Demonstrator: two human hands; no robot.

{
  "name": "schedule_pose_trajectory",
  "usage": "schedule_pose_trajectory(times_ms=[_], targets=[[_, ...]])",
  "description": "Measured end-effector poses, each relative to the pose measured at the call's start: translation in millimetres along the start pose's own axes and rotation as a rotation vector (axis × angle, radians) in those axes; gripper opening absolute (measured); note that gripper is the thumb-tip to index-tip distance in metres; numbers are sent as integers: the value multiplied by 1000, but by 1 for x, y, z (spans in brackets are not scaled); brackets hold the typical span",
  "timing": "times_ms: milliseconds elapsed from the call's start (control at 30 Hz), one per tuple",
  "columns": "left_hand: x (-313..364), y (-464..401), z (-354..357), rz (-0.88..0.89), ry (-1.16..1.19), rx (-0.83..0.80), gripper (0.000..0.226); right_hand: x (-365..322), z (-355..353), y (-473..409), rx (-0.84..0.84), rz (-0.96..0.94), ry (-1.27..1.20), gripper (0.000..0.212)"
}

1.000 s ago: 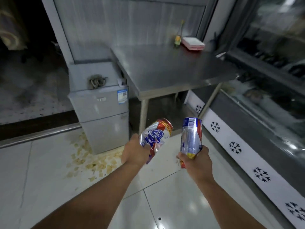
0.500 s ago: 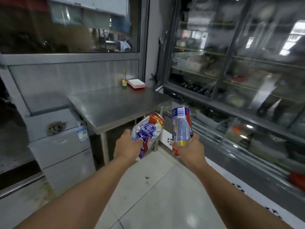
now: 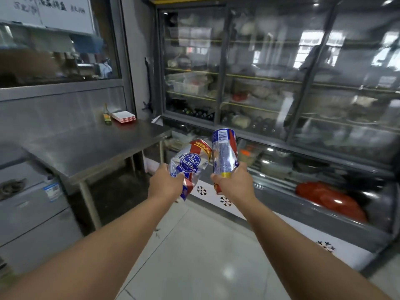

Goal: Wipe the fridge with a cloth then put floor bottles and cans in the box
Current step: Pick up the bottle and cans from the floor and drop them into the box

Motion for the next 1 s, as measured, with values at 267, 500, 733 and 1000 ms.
schedule_pose_trajectory(times_ms=[267,500,733,1000], targets=[[7,69,19,72,39,-114,38,30,-58,81,145,76,15,66],[-20,155,50,37,40,-212,34,90,-101,153,266,219,56,67],[-38,233,93,-62,32,-243,31,133,-163,202,304,251,110,67],[4,322,141,-28,62,-343,31,178,-263,244,377,283,134,66]])
Point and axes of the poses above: each hand's wrist, its own y-axis away from the middle knuckle, its own z-axis out of the palm, x = y × z, the point moved 3 cm from there along -y, towards the middle knuckle, and after that the axes turned 1 degree about z, right-handed, at the moved point
